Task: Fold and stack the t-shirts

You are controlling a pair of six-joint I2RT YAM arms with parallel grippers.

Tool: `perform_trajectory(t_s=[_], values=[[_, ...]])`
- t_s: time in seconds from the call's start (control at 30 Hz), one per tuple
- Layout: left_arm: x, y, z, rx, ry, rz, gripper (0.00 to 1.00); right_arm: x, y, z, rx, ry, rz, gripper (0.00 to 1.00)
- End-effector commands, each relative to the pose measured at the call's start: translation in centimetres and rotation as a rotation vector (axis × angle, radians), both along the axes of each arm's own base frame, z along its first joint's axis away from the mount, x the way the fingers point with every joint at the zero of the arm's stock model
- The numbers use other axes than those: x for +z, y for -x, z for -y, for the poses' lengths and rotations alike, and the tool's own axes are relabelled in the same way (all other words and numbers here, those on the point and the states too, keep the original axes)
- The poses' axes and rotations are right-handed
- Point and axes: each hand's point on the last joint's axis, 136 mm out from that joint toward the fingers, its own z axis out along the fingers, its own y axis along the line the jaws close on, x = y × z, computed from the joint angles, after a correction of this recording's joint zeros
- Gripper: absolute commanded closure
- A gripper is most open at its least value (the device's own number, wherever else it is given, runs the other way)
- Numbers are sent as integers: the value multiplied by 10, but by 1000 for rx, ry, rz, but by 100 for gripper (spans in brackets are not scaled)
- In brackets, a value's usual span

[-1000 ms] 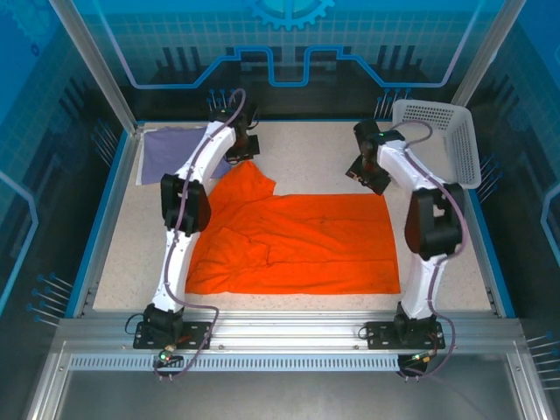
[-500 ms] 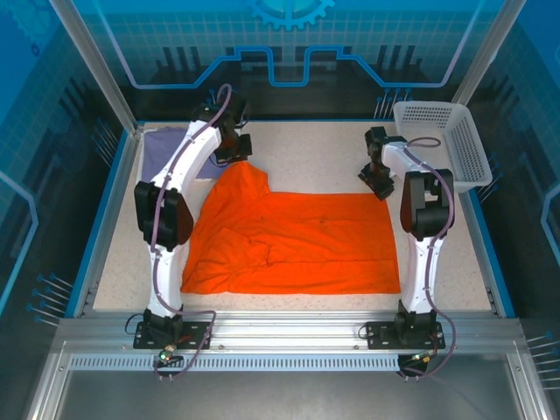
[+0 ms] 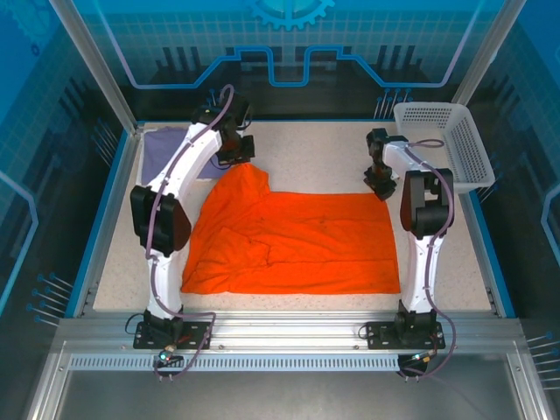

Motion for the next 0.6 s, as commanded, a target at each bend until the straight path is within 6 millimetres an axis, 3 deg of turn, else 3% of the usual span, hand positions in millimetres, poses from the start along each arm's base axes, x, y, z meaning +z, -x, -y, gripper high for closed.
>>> perform_trajectory(t_s=[0.0, 0.13, 0.4, 0.43, 0.57], values=[[21, 18, 5, -29, 10, 32, 100, -15, 19, 5, -11, 48, -123, 76], [16, 28, 1, -26, 0, 25, 100, -24, 24, 6, -13, 51, -152, 85], [6, 27, 2, -46, -12, 15, 100, -16, 13, -4, 1, 7, -109, 88], [8, 24, 1, -51, -20, 23, 100, 0, 7, -5, 10, 3, -75, 91], [16, 16, 0, -60, -43, 39, 100, 24, 1, -7, 45, -16, -23, 100]])
